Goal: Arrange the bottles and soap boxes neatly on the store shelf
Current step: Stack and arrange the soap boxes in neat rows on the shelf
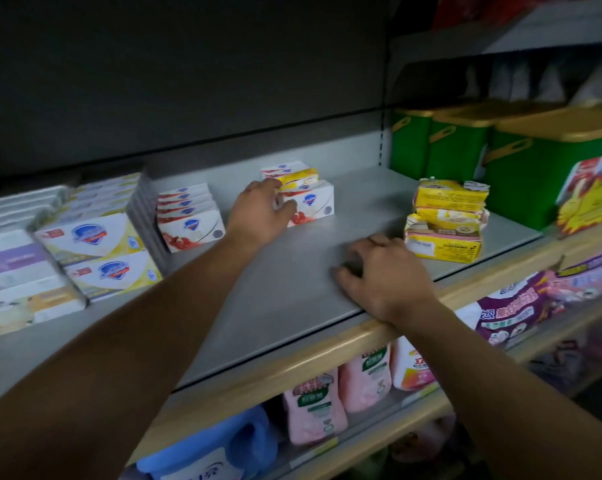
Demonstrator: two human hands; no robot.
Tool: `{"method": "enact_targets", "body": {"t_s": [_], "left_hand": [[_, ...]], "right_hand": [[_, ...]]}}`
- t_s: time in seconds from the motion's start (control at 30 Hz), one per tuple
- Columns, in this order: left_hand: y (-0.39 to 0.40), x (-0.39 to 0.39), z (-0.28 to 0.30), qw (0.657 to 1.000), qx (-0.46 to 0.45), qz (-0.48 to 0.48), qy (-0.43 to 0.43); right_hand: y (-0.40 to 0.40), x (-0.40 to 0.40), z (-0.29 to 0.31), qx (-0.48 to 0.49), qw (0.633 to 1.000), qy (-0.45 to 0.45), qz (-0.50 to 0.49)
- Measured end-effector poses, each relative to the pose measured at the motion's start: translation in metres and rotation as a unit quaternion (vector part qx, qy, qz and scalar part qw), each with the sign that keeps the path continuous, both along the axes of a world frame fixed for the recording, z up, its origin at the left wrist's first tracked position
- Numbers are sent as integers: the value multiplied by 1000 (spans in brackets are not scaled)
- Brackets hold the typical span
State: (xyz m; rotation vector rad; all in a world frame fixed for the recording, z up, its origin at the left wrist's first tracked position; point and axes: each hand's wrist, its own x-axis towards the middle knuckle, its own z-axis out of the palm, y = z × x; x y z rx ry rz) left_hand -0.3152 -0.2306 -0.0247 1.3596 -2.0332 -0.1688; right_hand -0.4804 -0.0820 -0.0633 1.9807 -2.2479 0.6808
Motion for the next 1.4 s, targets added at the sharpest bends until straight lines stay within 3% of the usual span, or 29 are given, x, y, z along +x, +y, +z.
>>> {"method": "enact_targets", "body": {"t_s": [0.17, 0.37, 0.73, 0.9, 0.97, 1.07, 1.27, 1.4], "left_hand": [[-26, -20, -17, 998, 16, 25, -48], [-22, -26, -29, 998, -47, 28, -11], [43, 29, 0, 994, -2, -12, 108], [91, 94, 2, 965, 97, -14, 243], [107, 115, 1, 925, 165, -38, 339], [120, 144, -2, 894, 208, -55, 393], [129, 194, -18, 867, 242, -71, 430], [126, 199, -26, 857, 218, -54, 464]], "right_hand": [[-3, -2, -3, -4, 1000, 0, 3], [-3, -3, -3, -2, 1000, 3, 7], [-2, -3, -1, 10, 1000, -13, -1], [3, 4, 6, -29, 999, -25, 22], [6, 17, 9, -52, 994, -81, 59], [5, 53, 15, -45, 974, -165, 148], [-8, 131, 17, 25, 906, -291, 307], [-12, 148, 6, 23, 876, -374, 305]]}}
